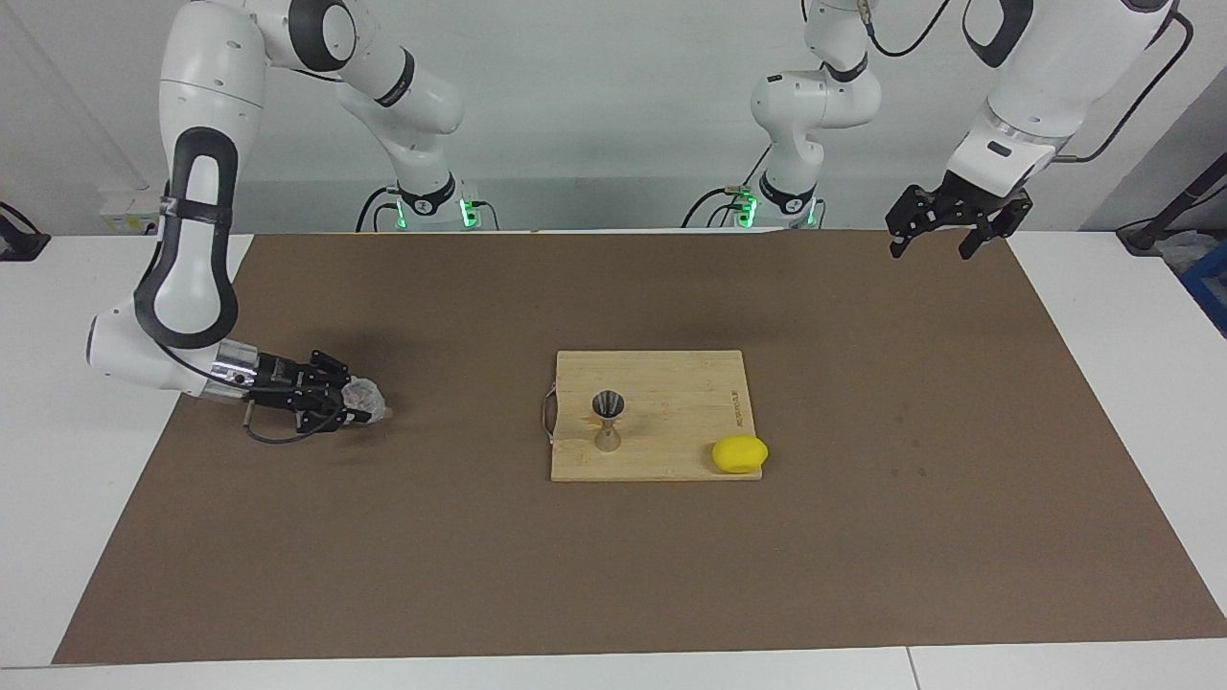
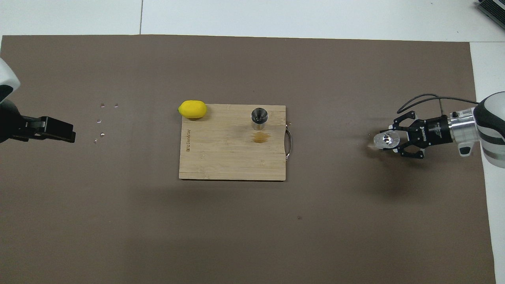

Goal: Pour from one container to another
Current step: 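Lower the right gripper onto the clear glass cup and grasp it, then lift the glass cup and carry it above the metal cup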

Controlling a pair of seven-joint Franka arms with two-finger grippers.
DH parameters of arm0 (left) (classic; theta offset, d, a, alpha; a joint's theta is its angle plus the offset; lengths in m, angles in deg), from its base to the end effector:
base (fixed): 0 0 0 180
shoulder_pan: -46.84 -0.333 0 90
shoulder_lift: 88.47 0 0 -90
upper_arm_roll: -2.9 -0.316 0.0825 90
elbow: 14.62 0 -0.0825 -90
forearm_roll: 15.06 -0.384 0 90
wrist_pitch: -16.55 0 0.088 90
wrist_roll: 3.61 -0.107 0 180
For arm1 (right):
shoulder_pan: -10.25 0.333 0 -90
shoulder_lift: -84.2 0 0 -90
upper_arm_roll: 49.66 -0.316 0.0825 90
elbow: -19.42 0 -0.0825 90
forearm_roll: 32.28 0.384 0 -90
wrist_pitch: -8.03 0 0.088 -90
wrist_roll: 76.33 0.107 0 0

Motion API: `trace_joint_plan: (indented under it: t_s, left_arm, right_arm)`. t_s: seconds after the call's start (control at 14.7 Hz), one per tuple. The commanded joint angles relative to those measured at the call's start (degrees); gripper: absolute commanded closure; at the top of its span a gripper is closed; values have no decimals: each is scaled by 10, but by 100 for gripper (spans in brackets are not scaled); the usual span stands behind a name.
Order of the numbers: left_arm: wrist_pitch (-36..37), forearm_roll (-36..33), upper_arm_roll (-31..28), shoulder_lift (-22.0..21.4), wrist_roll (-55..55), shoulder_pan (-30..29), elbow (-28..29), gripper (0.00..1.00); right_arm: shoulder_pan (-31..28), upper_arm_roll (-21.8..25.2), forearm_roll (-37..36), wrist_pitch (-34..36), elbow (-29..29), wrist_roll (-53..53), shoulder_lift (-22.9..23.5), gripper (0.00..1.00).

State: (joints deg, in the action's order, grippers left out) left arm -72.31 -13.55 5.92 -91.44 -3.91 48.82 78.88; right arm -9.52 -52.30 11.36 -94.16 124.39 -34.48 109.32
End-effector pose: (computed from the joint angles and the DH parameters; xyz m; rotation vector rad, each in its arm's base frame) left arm 0.5333 -0.0503 0.6223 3.1155 -0.1442 -0.0470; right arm 0.5895 -0.1213 0.2838 -1.8720 1.5604 0.7820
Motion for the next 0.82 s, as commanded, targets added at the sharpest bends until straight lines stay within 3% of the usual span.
trace_joint_plan:
  t_s: [0.0, 0.27, 0.75]
  left_arm:
    - [5, -8, -2, -12, -2, 2, 6, 0]
    - [5, -8, -2, -12, -2, 2, 6, 0]
    - [5, -8, -2, -12, -2, 3, 6, 0]
  right_arm:
    - [44, 0, 14, -5, 16, 61, -50, 100]
    - [115, -1, 14, -54, -1, 191, -81, 100]
    - [235, 1, 0, -111, -95, 397, -64, 100]
